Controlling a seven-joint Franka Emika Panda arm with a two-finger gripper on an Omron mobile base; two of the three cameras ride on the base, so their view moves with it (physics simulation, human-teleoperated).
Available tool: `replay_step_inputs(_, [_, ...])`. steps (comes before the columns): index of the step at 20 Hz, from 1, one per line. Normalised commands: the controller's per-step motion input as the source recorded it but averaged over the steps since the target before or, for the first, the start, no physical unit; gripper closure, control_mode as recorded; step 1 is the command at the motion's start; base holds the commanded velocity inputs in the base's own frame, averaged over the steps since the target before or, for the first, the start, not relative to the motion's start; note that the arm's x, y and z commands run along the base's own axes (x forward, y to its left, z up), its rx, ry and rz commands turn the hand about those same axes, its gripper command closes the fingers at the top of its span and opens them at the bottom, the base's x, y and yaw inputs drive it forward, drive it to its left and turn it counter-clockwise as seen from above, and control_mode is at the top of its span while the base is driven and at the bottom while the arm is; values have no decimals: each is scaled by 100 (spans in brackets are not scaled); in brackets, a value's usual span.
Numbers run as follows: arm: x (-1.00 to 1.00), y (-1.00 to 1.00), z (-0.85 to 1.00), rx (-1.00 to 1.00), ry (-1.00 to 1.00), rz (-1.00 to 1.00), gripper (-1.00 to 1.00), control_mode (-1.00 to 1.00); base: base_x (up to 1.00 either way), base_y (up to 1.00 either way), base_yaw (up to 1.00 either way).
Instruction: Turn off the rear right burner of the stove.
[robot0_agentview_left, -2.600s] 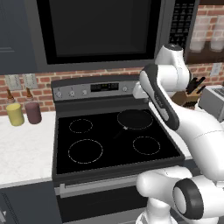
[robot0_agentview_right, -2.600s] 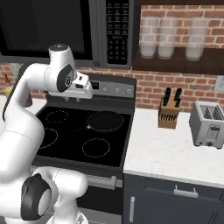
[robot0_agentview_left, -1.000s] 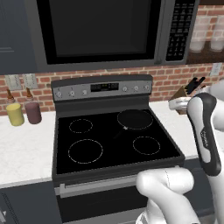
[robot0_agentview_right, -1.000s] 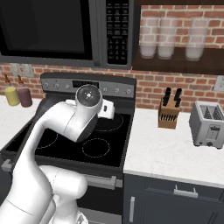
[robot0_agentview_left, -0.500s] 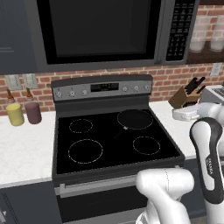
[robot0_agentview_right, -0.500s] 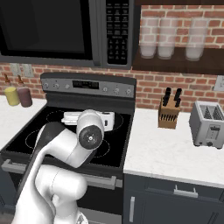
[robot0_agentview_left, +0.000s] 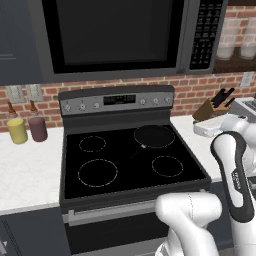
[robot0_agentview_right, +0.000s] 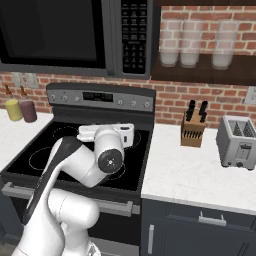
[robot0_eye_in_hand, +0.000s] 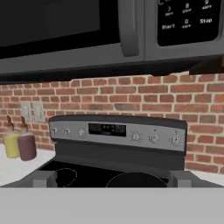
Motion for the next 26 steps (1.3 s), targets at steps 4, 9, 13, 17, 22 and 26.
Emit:
replay_step_inputs(4, [61, 0, -12, 0, 0, 0, -100, -100, 0, 0, 0])
replay_step_inputs(9, [58, 0, -14, 0, 0, 0, -100, -100, 0, 0, 0])
replay_step_inputs(13, [65, 0, -16, 0, -1, 0, -100, -100, 0, 0, 0])
replay_step_inputs(17, [74, 0, -17, 0, -3, 0, -100, -100, 0, 0, 0])
replay_step_inputs(22, [76, 0, -18, 0, -5, 0, -100, -100, 0, 0, 0])
replay_step_inputs(26, [64, 1, -21, 0, -5, 0, -100, -100, 0, 0, 0])
